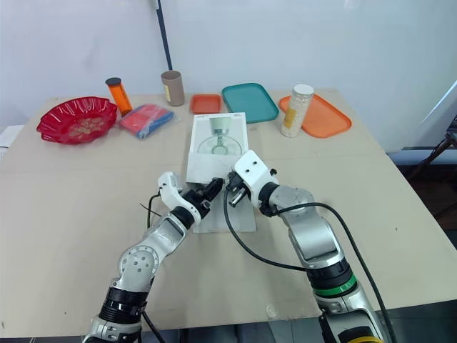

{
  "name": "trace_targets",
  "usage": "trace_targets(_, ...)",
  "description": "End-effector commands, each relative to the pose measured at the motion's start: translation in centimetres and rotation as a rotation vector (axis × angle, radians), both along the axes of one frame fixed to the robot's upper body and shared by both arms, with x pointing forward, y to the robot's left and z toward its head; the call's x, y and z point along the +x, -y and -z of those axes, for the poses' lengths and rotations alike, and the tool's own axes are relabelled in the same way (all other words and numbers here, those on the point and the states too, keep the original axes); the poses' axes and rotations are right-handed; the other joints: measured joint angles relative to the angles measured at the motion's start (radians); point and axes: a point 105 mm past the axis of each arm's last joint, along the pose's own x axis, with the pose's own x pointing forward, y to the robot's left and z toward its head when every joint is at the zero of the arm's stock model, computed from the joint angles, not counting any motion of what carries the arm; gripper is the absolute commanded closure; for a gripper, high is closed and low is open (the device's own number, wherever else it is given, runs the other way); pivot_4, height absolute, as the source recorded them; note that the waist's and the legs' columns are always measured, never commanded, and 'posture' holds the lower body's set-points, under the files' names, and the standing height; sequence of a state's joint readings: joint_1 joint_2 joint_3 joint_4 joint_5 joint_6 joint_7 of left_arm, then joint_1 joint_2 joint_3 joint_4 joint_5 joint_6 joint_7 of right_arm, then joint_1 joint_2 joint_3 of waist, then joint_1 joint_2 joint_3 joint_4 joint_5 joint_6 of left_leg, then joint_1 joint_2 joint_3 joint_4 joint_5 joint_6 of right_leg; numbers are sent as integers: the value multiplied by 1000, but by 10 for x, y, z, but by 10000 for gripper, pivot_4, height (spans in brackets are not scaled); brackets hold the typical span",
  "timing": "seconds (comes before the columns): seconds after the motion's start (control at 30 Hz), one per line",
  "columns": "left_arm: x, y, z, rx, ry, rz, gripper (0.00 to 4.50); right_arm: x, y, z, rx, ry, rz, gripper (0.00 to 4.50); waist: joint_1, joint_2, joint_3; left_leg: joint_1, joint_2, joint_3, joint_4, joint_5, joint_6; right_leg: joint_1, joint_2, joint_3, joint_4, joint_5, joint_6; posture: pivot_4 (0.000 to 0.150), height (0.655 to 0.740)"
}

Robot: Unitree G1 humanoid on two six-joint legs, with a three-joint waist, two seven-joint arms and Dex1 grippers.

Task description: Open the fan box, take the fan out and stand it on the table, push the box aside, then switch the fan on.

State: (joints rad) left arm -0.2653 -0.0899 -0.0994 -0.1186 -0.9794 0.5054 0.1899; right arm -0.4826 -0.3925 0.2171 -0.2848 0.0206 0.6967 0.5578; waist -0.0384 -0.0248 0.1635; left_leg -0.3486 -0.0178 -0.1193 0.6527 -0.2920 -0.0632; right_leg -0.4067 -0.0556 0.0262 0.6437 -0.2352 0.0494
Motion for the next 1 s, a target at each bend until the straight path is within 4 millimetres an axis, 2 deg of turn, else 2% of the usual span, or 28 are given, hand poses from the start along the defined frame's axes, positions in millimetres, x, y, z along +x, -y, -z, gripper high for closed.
trace_targets(0.03, -10, 31, -9, -238, -60, 41, 6763, -3, -7, 15, -18, -63, -21, 45000, 0, 0, 0, 0, 0, 0, 0, 0, 0, 0, 0, 0, 0, 0, 0, 1500, 7400)
trace_targets(0.23, -11, 33, -12, -288, -63, 54, 6763, -3, -9, 14, -18, -62, -25, 45000, 0, 0, 0, 0, 0, 0, 0, 0, 0, 0, 0, 0, 0, 0, 0, 1500, 7400)
trace_targets(0.27, -12, 35, -14, -295, -55, 65, 10945, -3, -9, 14, -18, -61, -26, 45000, 0, 0, 0, 0, 0, 0, 0, 0, 0, 0, 0, 0, 0, 0, 0, 1500, 7400)
trace_targets(0.33, -14, 37, -16, -300, -49, 82, 14140, -3, -9, 14, -18, -62, -27, 45000, 0, 0, 0, 0, 0, 0, 0, 0, 0, 0, 0, 0, 0, 0, 0, 1500, 7400)
trace_targets(0.37, -14, 38, -17, -308, -51, 81, 17710, -3, -9, 13, -17, -62, -27, 45000, 0, 0, 0, 0, 0, 0, 0, 0, 0, 0, 0, 0, 0, 0, 0, 1500, 7400)
trace_targets(0.63, -13, 38, -16, -340, -68, 82, 17710, -3, -11, 13, -14, -59, -28, 45000, 0, 0, 0, 0, 0, 0, 0, 0, 0, 0, 0, 0, 0, 0, 0, 1500, 7400)
trace_targets(0.67, -13, 38, -15, -342, -69, 80, 22826, -3, -11, 13, -15, -59, -28, 45000, 0, 0, 0, 0, 0, 0, 0, 0, 0, 0, 0, 0, 0, 0, 0, 1500, 7400)
trace_targets(0.77, -14, 37, -14, -343, -80, 74, 31528, -3, -11, 13, -15, -59, -29, 45000, 0, 0, 0, 0, 0, 0, 0, 0, 0, 0, 0, 0, 0, 0, 0, 1500, 7400)
trace_targets(1.0, -14, 37, -12, -332, -89, 68, 31528, -3, -12, 12, -14, -60, -32, 45000, 0, 0, 0, -1, 0, 0, 0, 0, 0, 0, 0, 0, -1, 0, 0, 1500, 7400)
